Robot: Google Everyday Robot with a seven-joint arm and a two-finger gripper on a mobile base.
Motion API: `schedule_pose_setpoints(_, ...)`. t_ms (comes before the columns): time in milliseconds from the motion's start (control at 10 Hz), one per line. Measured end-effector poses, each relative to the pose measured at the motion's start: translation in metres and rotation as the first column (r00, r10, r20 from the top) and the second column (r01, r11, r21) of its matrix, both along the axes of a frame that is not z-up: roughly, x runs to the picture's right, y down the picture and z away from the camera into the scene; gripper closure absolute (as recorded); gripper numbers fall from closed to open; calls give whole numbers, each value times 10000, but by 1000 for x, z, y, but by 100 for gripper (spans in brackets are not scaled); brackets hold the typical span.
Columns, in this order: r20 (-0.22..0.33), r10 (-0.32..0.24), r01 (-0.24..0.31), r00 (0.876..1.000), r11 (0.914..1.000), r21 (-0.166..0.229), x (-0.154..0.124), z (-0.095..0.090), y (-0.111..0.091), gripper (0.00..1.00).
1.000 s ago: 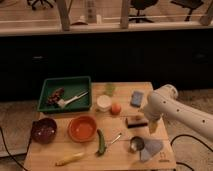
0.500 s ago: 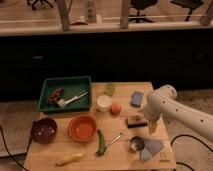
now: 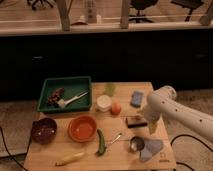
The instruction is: Place eraser in paper cup
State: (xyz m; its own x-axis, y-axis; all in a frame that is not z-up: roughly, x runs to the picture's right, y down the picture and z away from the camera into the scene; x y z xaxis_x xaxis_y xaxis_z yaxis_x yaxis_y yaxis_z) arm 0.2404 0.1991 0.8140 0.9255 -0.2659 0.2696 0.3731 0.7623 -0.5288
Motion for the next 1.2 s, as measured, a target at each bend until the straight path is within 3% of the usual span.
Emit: schedule_pose_setpoints(1200, 388, -375, 384, 9985, 9990, -220, 1, 6, 6, 20)
